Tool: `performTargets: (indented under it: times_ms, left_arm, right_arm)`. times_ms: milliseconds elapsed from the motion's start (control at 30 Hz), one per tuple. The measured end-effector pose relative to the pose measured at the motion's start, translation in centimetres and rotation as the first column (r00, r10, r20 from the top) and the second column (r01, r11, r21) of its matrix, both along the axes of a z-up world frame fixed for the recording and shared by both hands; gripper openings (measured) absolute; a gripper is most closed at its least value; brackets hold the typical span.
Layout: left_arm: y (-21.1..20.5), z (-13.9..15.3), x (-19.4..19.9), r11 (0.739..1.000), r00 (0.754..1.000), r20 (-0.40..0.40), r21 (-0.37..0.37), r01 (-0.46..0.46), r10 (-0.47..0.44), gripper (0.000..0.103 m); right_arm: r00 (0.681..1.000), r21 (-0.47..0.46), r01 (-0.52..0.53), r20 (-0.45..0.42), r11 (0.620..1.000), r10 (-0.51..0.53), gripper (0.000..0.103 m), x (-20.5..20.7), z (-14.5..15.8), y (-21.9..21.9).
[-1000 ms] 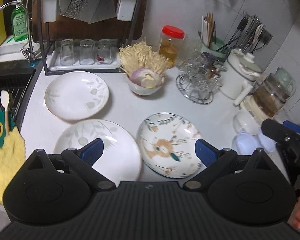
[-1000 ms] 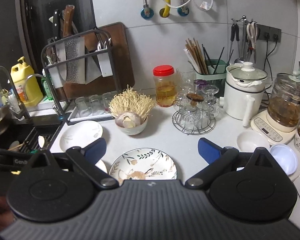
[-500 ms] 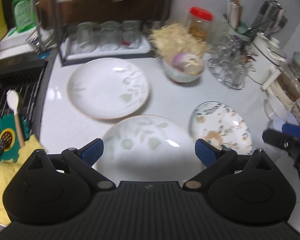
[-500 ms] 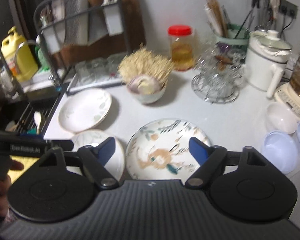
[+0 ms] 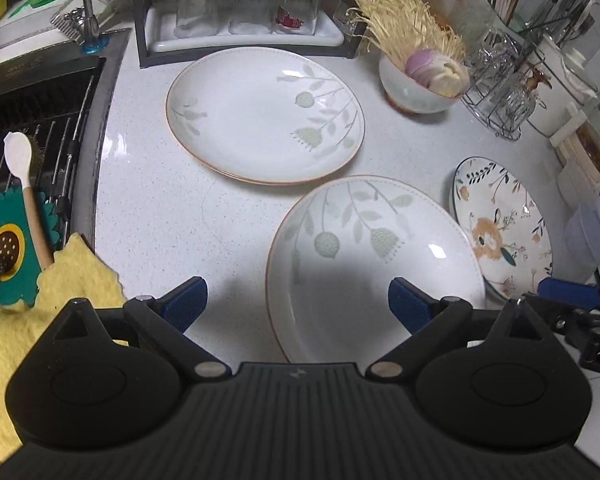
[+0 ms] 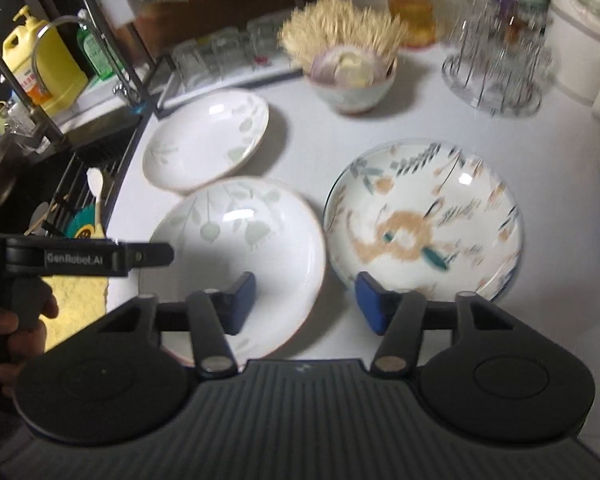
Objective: Organize plates and bowls
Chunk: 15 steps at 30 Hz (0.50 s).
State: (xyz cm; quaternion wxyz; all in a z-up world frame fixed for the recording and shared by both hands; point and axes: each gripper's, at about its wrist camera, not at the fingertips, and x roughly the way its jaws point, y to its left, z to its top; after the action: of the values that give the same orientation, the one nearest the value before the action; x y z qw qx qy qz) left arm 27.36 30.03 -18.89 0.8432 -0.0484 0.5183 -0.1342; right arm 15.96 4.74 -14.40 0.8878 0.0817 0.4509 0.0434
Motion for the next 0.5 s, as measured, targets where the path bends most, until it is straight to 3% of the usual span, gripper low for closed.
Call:
performTargets:
  times_ms: [267, 500]
  left_arm:
    - [0.4, -2.2, 1.7, 0.999, 0.999, -0.035, 0.016, 0.039, -0.038, 0.091]
    - [0.2, -3.4, 3.3, 0.996, 0.996, -0.055, 0.045, 0.075, -0.073, 0.071]
  right_arm:
    - [0.993, 0.055, 0.073, -0.097, 0.996, -0.068, 0.039, 0.8, -3.5, 0.5]
    - [0.985, 0.094, 0.141, -0.118, 0.985, -0.130, 0.016, 1.2, -5.2, 0.3]
